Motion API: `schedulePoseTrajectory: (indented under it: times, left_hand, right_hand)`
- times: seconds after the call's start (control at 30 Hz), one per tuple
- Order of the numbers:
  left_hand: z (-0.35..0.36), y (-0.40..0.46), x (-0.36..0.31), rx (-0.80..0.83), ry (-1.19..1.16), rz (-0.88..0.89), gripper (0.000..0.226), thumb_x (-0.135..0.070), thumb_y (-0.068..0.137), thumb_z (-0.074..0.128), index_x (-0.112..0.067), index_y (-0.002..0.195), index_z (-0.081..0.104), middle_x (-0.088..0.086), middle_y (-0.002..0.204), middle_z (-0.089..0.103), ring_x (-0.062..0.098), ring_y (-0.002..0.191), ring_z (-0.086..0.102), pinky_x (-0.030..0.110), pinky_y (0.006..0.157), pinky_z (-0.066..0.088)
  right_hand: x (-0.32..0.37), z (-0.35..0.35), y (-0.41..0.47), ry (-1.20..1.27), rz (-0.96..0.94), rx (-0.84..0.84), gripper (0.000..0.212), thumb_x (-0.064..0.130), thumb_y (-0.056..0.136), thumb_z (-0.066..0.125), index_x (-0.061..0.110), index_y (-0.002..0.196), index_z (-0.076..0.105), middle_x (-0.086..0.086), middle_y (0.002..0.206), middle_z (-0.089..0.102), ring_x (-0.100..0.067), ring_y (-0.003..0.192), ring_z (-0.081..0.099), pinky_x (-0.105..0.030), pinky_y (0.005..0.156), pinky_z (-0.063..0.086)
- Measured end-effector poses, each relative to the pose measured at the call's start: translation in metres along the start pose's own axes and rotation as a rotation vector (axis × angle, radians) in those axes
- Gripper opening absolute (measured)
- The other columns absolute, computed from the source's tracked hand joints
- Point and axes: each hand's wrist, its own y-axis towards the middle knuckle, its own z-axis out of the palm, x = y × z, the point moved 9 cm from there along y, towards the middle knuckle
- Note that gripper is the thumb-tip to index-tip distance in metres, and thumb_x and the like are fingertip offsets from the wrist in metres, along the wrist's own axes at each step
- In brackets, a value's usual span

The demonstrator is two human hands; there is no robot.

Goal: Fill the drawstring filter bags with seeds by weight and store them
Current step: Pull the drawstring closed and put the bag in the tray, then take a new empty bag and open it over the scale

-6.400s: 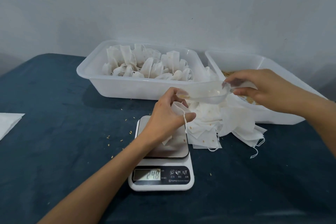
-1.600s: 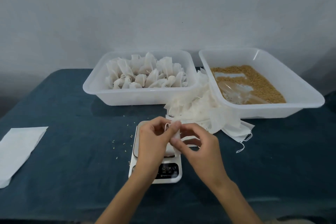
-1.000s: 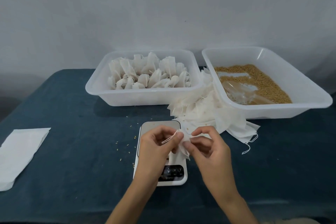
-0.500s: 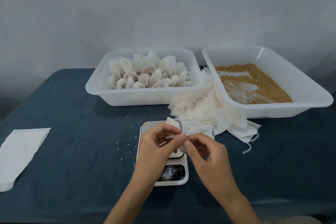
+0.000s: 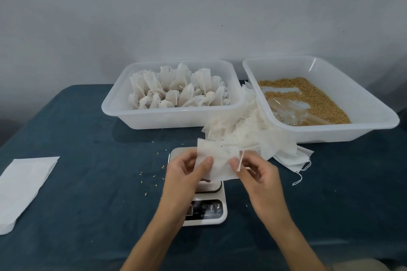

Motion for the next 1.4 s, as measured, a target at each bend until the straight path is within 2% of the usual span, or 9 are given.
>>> schedulePoseTrajectory:
  times: [0.13, 0.23, 0.33, 0.53, 0.7, 0.93, 1.1, 1.23, 1.4]
  left_hand:
    - [-0.007, 0.000, -0.002, -0.086, 0.081, 0.108, 0.011, -0.012, 0.096, 0.071, -0.019, 0.101, 0.079, 0.002, 0.096, 0.080, 0.019, 0.086, 0.073, 0.047, 0.074, 0.062]
    - [-0.003, -0.001, -0.005, -0.099, 0.112, 0.146, 0.012, -0.012, 0.096, 0.072, -0.021, 0.099, 0.079, -0.003, 0.094, 0.080, 0.013, 0.084, 0.074, 0.031, 0.068, 0.059]
    - [-0.002, -0.002, -0.009, -0.102, 0.113, 0.188, 0.015, -0.021, 0.101, 0.067, -0.025, 0.093, 0.079, -0.009, 0.088, 0.077, 0.010, 0.080, 0.070, 0.029, 0.067, 0.058]
    - [-0.009, -0.005, -0.013, -0.142, 0.064, 0.200, 0.033, -0.032, 0.105, 0.059, -0.009, 0.086, 0.073, 0.014, 0.085, 0.069, 0.017, 0.078, 0.060, 0.043, 0.074, 0.050]
    - [-0.008, -0.004, -0.009, -0.133, 0.033, 0.146, 0.032, -0.027, 0.105, 0.058, -0.012, 0.083, 0.076, 0.010, 0.082, 0.071, 0.017, 0.074, 0.063, 0.036, 0.069, 0.052]
    - [-0.011, -0.007, -0.003, -0.163, -0.023, 0.083, 0.035, -0.029, 0.102, 0.063, -0.003, 0.079, 0.069, 0.019, 0.077, 0.063, 0.023, 0.073, 0.060, 0.057, 0.070, 0.054]
    - [-0.013, -0.007, -0.005, -0.140, -0.025, 0.071, 0.034, -0.026, 0.104, 0.060, -0.003, 0.081, 0.070, 0.013, 0.075, 0.060, 0.024, 0.073, 0.056, 0.047, 0.072, 0.047]
    - [-0.012, -0.008, -0.009, -0.118, -0.055, 0.092, 0.044, -0.036, 0.103, 0.063, 0.005, 0.086, 0.064, 0.033, 0.085, 0.056, 0.030, 0.079, 0.053, 0.051, 0.076, 0.046]
    - [-0.008, -0.010, -0.009, -0.093, -0.061, 0.077, 0.055, -0.045, 0.094, 0.063, 0.010, 0.087, 0.060, 0.015, 0.080, 0.058, 0.027, 0.077, 0.052, 0.046, 0.074, 0.043]
  right_hand:
    - [0.004, -0.021, -0.004, -0.107, -0.069, -0.228, 0.017, 0.036, 0.088, 0.076, 0.022, 0.080, 0.068, 0.007, 0.078, 0.059, -0.016, 0.064, 0.052, -0.025, 0.061, 0.046]
    - [0.007, -0.015, -0.006, -0.019, -0.080, -0.180, 0.020, 0.039, 0.095, 0.069, 0.020, 0.087, 0.067, -0.003, 0.066, 0.059, -0.023, 0.045, 0.040, -0.031, 0.043, 0.035]
    - [0.005, -0.008, -0.003, 0.007, -0.050, -0.095, 0.022, 0.039, 0.100, 0.063, 0.018, 0.091, 0.064, -0.005, 0.079, 0.072, -0.022, 0.036, 0.047, -0.026, 0.040, 0.039]
    - [0.001, -0.013, -0.003, -0.026, -0.030, -0.094, 0.054, 0.049, 0.092, 0.069, 0.014, 0.058, 0.047, -0.006, 0.042, 0.048, -0.030, 0.036, 0.050, -0.025, 0.045, 0.040]
    - [0.015, 0.011, -0.007, -0.016, -0.104, 0.170, 0.012, 0.036, 0.093, 0.072, 0.025, 0.088, 0.076, 0.000, 0.069, 0.070, -0.021, 0.043, 0.059, -0.020, 0.049, 0.044]
    - [0.023, -0.004, -0.006, -0.099, -0.178, 0.012, 0.037, 0.042, 0.093, 0.070, 0.017, 0.068, 0.061, -0.001, 0.056, 0.063, -0.022, 0.042, 0.063, -0.027, 0.045, 0.046]
    - [0.048, 0.011, -0.012, -0.279, -0.452, 0.148, 0.032, 0.030, 0.095, 0.071, 0.016, 0.067, 0.063, 0.017, 0.069, 0.060, -0.014, 0.055, 0.061, -0.029, 0.053, 0.049]
    - [0.046, -0.003, -0.013, -0.315, -0.451, 0.034, 0.026, 0.033, 0.097, 0.067, 0.014, 0.080, 0.069, 0.010, 0.057, 0.059, -0.006, 0.048, 0.065, -0.023, 0.046, 0.047]
    - [0.044, -0.003, -0.008, -0.238, -0.392, 0.075, 0.030, 0.036, 0.096, 0.068, 0.017, 0.073, 0.068, 0.009, 0.060, 0.064, -0.009, 0.051, 0.067, -0.031, 0.048, 0.050]
